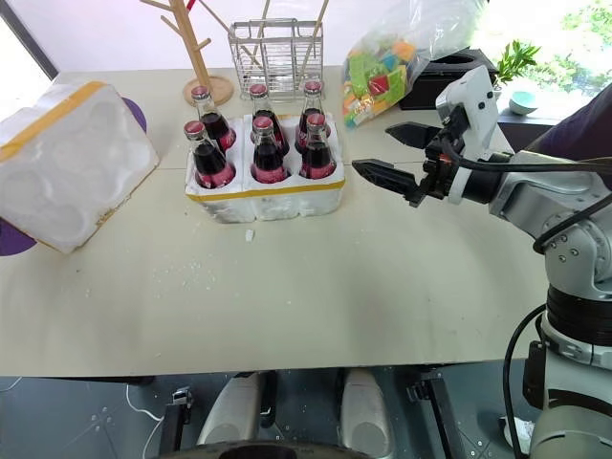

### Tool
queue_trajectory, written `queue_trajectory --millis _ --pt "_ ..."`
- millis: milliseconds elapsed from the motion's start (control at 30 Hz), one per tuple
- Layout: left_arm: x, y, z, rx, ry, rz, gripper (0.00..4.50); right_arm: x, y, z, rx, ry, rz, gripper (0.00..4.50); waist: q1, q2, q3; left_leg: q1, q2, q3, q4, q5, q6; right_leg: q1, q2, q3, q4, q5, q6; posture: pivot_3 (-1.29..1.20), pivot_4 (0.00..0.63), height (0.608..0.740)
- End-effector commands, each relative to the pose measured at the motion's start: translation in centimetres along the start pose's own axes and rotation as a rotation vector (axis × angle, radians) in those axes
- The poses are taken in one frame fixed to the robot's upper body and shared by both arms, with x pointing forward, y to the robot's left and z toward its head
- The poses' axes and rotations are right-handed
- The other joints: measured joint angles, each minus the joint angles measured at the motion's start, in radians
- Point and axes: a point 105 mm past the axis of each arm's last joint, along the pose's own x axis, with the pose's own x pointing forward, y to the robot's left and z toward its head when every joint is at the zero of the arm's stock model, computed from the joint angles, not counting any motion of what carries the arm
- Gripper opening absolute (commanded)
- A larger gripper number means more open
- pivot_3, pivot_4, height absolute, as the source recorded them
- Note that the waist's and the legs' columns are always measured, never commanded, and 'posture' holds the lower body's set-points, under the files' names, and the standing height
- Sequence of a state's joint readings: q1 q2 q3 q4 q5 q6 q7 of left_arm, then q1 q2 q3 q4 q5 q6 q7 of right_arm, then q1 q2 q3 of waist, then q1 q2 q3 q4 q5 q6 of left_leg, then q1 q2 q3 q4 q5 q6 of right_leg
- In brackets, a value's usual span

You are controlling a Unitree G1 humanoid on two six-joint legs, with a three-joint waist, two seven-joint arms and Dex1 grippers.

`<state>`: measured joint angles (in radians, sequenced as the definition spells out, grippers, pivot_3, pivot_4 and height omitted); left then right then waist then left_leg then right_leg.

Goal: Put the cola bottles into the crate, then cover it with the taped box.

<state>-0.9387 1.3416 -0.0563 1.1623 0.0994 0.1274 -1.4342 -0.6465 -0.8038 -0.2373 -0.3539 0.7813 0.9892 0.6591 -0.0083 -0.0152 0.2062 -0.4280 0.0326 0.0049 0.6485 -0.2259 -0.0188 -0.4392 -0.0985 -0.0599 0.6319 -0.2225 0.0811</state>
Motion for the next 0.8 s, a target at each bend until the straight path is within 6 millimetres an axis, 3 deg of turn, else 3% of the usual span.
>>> queue_trajectory --millis 33,233,267,367,533,600,667,800 --pt "0.5 0.5 0.4 0.017 0.053 0.035 4.5 -0.7 0.0 1.6 -0.039 -0.055 -0.037 4.48 -0.001 0.0 0.0 0.0 0.0 0.0 0.0 0.0 0.0 0.0 0.0 0.0 0.0 0.0 0.0 0.0 0.15 0.74" --pt "2.3 0.4 1.9 0.024 0.062 0.043 4.5 -1.1 0.4 1.4 -0.038 -0.051 -0.055 4.48 -0.001 -0.001 0.0 0.0 0.0 0.0 0.0 0.0 0.0 0.0 0.0 0.001 0.001 0.0 0.0 0.0 0.15 0.74" --pt "2.4 0.4 1.9 0.025 0.062 0.045 4.25 -1.2 0.4 1.4 -0.035 -0.051 -0.06 4.5 -0.002 -0.001 0.0 0.0 0.0 0.0 0.0 0.0 0.0 0.0 0.0 0.001 0.001 0.0 0.0 0.0 0.15 0.74" --pt "2.6 0.4 1.8 0.036 0.081 0.047 3.2 -1.6 0.4 1.3 -0.037 -0.048 -0.074 4.5 -0.004 -0.001 0.0 0.0 0.0 0.0 0.0 0.0 0.0 -0.001 0.0 0.001 0.001 0.0 0.001 0.0 0.15 0.74" --pt "2.7 0.5 1.9 0.053 0.086 0.06 0.72 -1.7 0.7 1.3 -0.036 -0.047 -0.078 4.5 -0.003 -0.001 0.0 0.0 0.0 0.0 0.0 0.0 0.0 -0.001 0.0 0.001 0.001 0.0 0.001 0.0 0.15 0.74" --pt "2.8 0.6 2.0 0.079 0.089 0.069 0.72 -1.7 0.6 1.2 -0.031 -0.048 -0.081 4.5 -0.002 -0.001 0.0 0.0 0.0 0.0 0.0 0.0 0.0 -0.001 0.0 0.001 0.001 0.0 0.001 0.0 0.15 0.74" --pt "2.8 1.2 3.5 0.142 0.018 0.128 0.72 -1.8 0.6 0.9 -0.017 -0.036 -0.077 4.5 -0.002 -0.001 0.0 0.0 0.0 0.0 0.0 0.0 0.0 -0.001 0.0 0.001 0.001 0.0 0.001 0.0 0.15 0.74" --pt "2.4 2.3 9.6 0.332 -0.255 0.338 0.72 -2.2 0.3 0.0 -0.014 0.018 -0.092 4.5 0.011 -0.002 0.0 0.0 0.0 -0.001 0.001 0.0 0.0 0.0 0.0 0.001 0.001 0.001 0.001 0.0 0.15 0.74"
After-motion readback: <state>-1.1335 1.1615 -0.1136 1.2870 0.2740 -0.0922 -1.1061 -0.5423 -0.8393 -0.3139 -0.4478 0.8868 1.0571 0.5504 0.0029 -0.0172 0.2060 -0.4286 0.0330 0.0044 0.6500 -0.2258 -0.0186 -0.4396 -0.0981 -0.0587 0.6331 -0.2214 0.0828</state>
